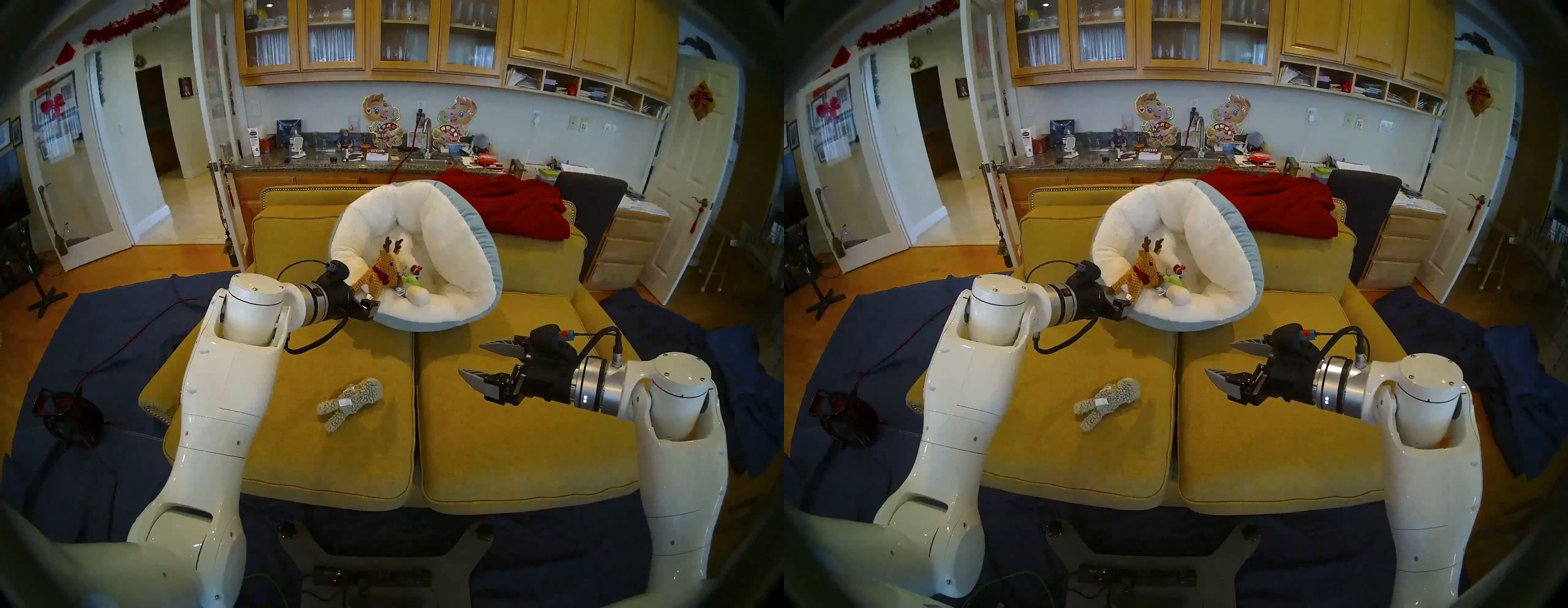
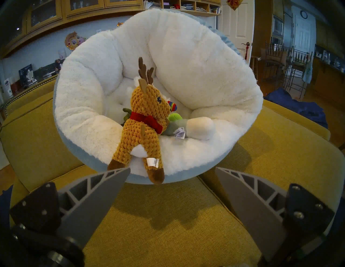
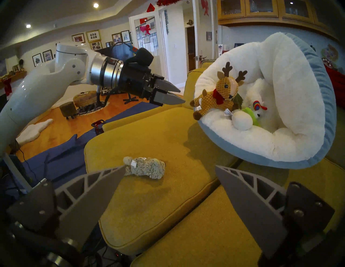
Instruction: Put toys into dog bed
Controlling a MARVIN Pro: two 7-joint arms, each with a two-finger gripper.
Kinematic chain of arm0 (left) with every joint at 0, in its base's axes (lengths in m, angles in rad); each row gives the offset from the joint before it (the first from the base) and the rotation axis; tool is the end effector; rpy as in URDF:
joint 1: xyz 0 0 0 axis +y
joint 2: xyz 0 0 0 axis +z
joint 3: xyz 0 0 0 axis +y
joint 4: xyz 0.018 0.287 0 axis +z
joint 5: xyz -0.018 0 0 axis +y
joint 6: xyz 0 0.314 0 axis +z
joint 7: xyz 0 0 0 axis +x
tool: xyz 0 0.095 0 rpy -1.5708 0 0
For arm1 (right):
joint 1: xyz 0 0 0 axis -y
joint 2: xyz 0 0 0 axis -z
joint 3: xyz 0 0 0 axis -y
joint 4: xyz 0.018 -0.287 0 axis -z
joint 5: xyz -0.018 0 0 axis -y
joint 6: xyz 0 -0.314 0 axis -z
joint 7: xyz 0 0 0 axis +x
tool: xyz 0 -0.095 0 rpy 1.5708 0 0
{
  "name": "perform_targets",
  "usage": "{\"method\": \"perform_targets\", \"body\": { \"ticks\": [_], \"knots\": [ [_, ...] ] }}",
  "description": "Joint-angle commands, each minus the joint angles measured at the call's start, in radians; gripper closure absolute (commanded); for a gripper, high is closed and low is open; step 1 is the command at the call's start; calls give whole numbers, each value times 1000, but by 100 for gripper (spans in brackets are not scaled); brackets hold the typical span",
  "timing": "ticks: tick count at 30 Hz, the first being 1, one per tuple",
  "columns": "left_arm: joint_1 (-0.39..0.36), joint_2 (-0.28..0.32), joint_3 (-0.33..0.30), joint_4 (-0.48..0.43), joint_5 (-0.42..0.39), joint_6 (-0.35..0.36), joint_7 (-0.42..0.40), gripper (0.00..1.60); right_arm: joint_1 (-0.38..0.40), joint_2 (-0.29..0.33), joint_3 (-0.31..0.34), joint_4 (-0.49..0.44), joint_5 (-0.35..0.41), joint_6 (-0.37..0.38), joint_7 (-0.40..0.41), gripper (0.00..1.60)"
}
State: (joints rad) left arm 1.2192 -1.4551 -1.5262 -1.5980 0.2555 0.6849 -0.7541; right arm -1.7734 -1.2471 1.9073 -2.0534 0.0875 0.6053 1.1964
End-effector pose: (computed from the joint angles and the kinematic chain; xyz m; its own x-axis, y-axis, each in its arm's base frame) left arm 0.4851 -0.0278 -0.2049 0.3125 -0.3098 0.8980 -0.5812 -0.8101 -0.0772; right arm 0.3113 -0.0738 -0.2051 0.2870 0.2117 0.9342 0.7763 -0.6228 -0.0974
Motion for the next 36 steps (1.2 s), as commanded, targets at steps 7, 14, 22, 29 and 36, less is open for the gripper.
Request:
{"method": "perform_targets", "body": {
  "ticks": [7, 14, 22, 29, 36],
  "knots": [
    [-29, 23, -41, -114, -84, 149, -157, 0, 12, 3, 9, -25, 4, -2, 9, 0],
    [33, 73, -13, -201, -81, 263, -237, 0, 12, 2, 10, -26, 3, -3, 11, 0],
    [110, 98, 19, -241, -97, 275, -173, 0, 11, 0, 11, -27, 2, -4, 12, 0],
    [147, 90, 44, -238, -78, 275, -105, 0, 11, 0, 11, -27, 2, -4, 12, 0],
    [142, 70, 70, -224, -55, 275, -63, 0, 11, 0, 11, -27, 2, -4, 12, 0]
  ]
}}
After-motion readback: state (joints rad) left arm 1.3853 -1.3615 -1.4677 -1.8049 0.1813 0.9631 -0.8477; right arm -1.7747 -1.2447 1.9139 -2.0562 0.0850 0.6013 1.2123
